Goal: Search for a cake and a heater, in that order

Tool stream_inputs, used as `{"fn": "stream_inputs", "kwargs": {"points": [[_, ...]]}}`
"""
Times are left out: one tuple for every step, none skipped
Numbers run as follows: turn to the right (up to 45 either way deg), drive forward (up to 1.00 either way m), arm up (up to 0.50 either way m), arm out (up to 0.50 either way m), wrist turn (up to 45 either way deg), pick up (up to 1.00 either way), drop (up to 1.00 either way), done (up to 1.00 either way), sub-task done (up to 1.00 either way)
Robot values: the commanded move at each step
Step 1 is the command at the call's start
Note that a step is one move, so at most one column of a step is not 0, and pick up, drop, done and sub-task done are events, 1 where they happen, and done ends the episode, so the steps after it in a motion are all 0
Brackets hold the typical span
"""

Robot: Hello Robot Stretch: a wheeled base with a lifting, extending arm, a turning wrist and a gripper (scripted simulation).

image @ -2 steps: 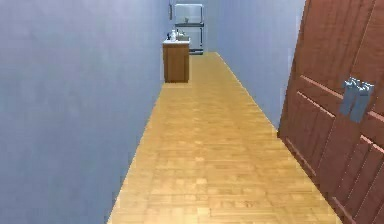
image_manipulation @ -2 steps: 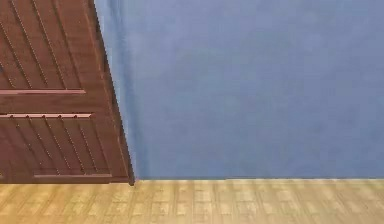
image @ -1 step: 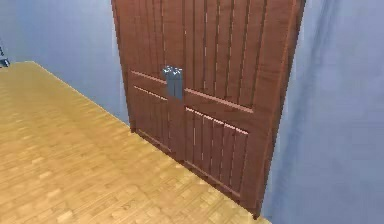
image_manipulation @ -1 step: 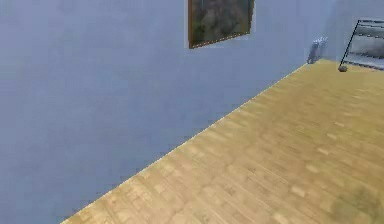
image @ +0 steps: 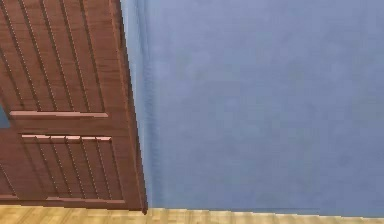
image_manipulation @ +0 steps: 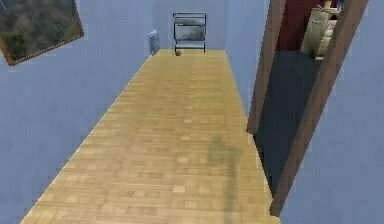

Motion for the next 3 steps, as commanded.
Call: {"fn": "stream_inputs", "kwargs": {"points": [[0.0, 0.05, 0.00, 0.00, 0.0, 0.00, 0.00, 0.00, 0.00], [-45.0, 0.00, 0.00, 0.00, 0.0, 0.00, 0.00, 0.00, 0.00], [-42.0, 0.00, 0.00, 0.00, 0.0, 0.00, 0.00, 0.00, 0.00]]}}
